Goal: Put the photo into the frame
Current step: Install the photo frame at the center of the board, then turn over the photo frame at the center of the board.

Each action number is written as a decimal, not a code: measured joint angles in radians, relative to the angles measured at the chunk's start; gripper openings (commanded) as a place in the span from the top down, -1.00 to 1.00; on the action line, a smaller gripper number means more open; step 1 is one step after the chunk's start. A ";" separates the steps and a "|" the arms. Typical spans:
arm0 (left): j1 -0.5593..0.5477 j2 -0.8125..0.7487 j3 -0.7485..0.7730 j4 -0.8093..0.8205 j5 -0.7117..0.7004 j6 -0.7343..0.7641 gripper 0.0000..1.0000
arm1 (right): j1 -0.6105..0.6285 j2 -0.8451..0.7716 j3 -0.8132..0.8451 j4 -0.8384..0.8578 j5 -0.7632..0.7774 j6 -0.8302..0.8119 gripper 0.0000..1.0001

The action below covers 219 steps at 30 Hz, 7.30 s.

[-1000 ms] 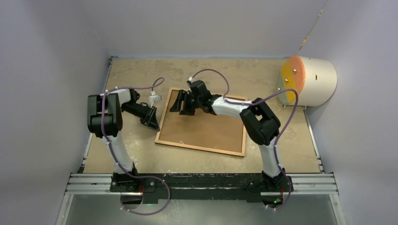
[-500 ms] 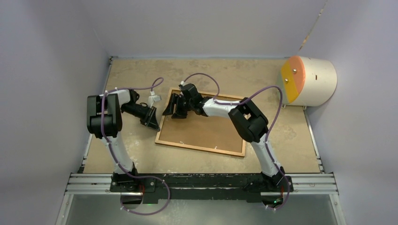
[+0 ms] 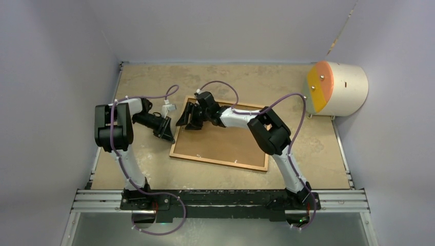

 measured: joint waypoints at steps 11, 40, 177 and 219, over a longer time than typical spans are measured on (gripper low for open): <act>0.000 -0.003 -0.002 0.003 0.000 0.000 0.60 | 0.015 0.035 0.042 0.004 -0.021 0.020 -0.16; 0.087 -0.032 0.081 -0.018 -0.043 0.071 -0.33 | 0.008 -0.477 -0.224 -0.267 0.149 -0.572 -0.25; -0.094 -0.966 -0.240 0.506 -0.075 0.801 -0.75 | 0.369 -0.411 0.204 -0.792 0.961 -1.295 0.83; 0.249 -0.544 0.084 0.328 0.240 -0.063 -0.95 | -0.674 -0.401 0.108 -0.652 -0.242 -0.428 0.90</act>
